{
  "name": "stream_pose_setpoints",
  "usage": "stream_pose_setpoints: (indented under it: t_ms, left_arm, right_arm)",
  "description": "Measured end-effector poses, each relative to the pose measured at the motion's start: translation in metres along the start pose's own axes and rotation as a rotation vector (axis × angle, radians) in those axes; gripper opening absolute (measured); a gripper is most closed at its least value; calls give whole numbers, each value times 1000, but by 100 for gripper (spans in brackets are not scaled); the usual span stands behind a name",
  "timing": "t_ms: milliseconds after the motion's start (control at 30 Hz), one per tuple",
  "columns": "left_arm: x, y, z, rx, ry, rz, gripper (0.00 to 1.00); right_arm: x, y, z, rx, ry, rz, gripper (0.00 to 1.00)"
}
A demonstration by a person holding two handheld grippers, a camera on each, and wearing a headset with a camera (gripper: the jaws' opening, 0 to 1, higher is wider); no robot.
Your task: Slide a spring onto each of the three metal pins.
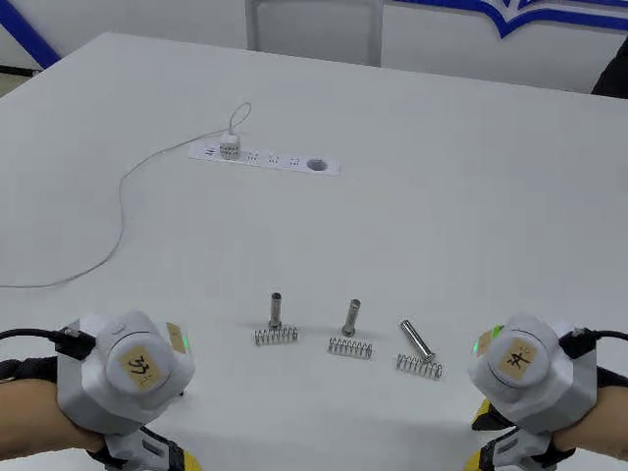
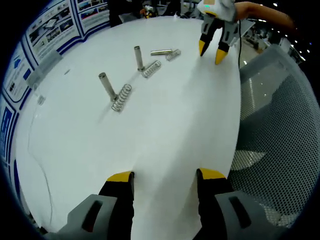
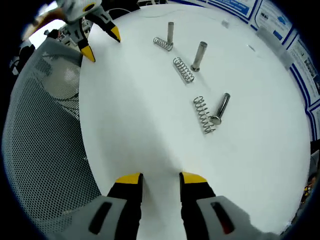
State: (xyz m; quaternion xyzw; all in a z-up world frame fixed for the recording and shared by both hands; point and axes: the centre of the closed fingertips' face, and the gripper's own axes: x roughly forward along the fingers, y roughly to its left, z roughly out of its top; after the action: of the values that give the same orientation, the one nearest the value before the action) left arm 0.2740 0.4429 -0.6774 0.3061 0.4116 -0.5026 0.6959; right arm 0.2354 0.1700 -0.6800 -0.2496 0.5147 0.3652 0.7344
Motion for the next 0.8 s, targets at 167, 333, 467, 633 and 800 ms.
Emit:
stream_pose_setpoints:
  t_ms: [167, 333, 467, 633, 800]
  left_arm:
    - [2, 2, 3, -7, -17, 3, 47]
    - [3, 2, 5, 12, 11, -10, 48]
    - [3, 2, 5, 15, 36, -12, 48]
    - [3, 2, 4, 16, 53, -13, 49]
    - [3, 3, 5, 0, 47, -5, 51]
  right_arm:
    - [-1, 3, 0, 59, -109, -23, 33]
    - [-1, 4, 2, 65, -109, -35, 35]
    - [-1, 4, 2, 60, -110, -36, 35]
    - [-1, 5, 2, 62, -119, -36, 36]
    - [-1, 6, 2, 50, -123, -34, 37]
